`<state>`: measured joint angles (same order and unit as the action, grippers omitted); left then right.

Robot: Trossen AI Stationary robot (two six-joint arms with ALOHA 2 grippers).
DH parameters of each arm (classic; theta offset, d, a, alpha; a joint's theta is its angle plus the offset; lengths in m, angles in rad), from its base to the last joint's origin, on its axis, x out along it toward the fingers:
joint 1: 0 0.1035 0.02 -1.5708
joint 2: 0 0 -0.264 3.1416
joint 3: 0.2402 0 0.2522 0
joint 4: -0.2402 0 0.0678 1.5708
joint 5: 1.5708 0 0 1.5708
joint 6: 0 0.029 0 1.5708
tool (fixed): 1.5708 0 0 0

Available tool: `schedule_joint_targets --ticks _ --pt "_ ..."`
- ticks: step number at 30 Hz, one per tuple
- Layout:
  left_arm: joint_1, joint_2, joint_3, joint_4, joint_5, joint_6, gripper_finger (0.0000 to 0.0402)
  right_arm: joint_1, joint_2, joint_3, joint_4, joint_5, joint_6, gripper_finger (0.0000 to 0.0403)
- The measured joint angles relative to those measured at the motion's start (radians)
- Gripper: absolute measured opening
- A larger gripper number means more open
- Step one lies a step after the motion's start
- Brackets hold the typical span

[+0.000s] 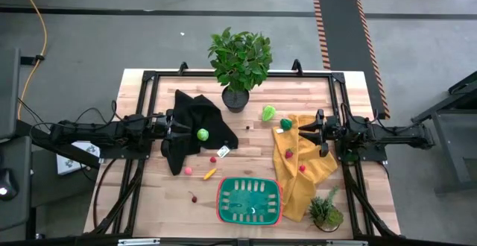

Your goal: Pick and placing Produce into tupperware

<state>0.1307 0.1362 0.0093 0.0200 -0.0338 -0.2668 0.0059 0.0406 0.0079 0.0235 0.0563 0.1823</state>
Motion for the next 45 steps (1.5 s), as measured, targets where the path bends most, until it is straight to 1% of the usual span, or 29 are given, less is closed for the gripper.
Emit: schedule_joint_targets --ticks 33,40,45 --pt "0.000 0.000 0.000 0.000 0.000 0.000 0.0111 0.000 0.000 0.000 0.000 0.000 0.000 0.0099" --pt "0.000 0.000 0.000 0.006 -0.030 0.000 0.0111 0.000 0.000 0.000 0.000 0.000 0.000 0.0099" --pt "0.000 0.000 0.000 0.006 -0.030 0.000 0.0111 0.000 0.000 0.000 0.000 0.000 0.000 0.0099"
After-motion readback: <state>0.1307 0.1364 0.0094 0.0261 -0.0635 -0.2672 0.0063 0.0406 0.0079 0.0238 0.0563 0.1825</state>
